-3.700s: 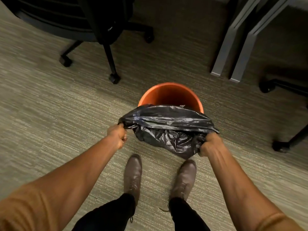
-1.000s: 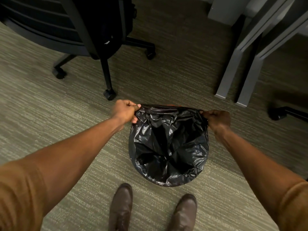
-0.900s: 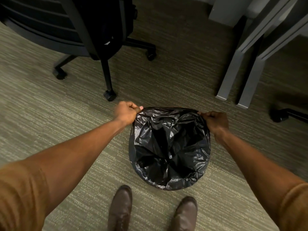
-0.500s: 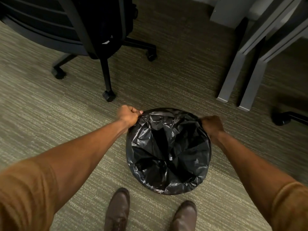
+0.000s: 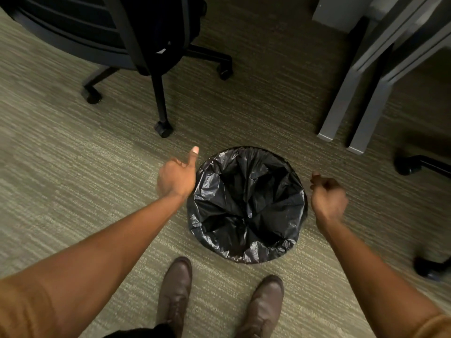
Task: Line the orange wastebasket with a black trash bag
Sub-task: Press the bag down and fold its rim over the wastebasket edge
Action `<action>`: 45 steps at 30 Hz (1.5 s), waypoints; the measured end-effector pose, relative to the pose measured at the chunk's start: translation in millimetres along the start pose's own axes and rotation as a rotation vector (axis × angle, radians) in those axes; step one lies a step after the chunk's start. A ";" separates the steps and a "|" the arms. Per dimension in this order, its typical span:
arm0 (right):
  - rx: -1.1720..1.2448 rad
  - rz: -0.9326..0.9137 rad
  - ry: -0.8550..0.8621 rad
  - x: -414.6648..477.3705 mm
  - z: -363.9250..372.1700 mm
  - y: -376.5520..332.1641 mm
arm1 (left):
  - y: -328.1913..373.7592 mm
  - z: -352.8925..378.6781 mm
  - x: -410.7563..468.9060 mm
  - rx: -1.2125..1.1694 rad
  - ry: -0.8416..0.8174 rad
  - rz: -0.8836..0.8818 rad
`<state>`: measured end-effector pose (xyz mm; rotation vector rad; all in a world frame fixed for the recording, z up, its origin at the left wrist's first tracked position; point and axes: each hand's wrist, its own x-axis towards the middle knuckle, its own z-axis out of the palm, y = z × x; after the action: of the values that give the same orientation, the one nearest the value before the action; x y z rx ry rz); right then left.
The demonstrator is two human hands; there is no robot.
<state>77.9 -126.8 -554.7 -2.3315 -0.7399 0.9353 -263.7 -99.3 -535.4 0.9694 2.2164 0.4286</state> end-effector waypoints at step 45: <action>-1.909 -1.255 -0.720 -28.6 87.3 -30.3 | -11.6 46.9 -78.6 1.570 -0.830 0.709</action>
<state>-12.6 -101.2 -577.4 -1.2611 -3.8763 0.1726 -198.2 -164.0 -540.1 2.1164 1.0325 -1.4160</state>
